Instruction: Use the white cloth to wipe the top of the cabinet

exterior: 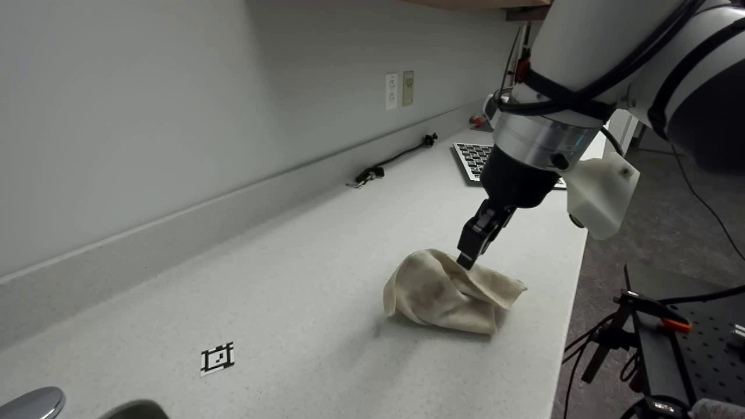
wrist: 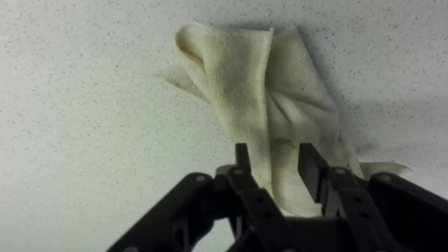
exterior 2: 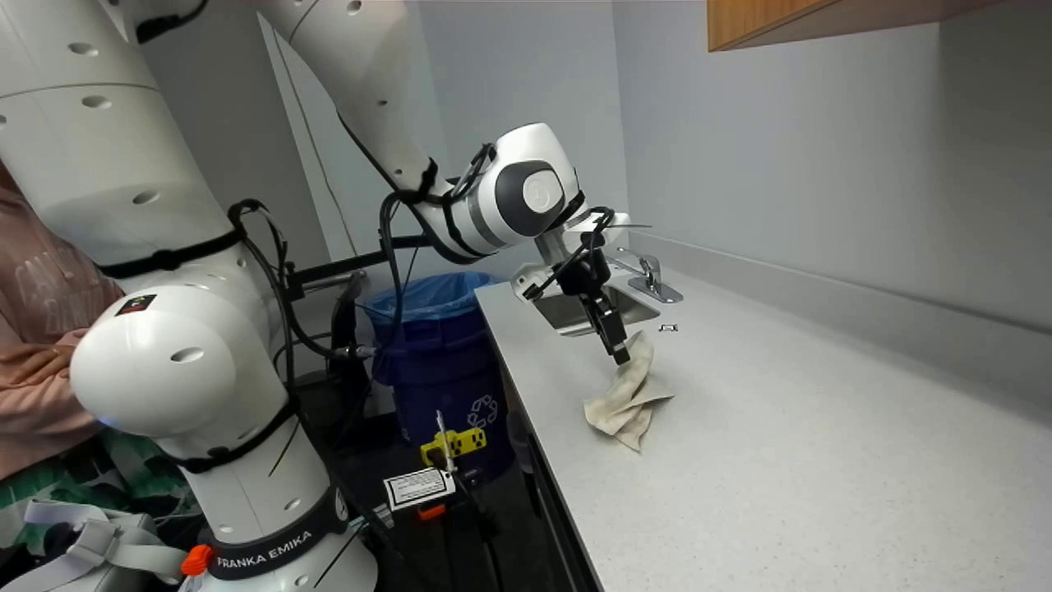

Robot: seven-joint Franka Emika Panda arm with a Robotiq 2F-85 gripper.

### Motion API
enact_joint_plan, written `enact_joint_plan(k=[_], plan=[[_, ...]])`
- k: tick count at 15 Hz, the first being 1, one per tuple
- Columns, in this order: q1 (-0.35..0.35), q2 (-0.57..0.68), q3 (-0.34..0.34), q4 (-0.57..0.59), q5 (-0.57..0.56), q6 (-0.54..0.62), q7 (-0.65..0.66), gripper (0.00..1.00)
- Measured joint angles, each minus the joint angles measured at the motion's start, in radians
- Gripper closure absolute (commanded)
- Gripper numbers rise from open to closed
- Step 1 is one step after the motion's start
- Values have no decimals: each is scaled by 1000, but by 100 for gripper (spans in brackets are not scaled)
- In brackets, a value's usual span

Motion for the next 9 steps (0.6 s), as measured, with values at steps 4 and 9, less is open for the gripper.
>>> enact_joint_plan(k=[4,9], plan=[[0,65,-1,27,10,48,-16,100],[1,179,0,56,90,112,-92,100]])
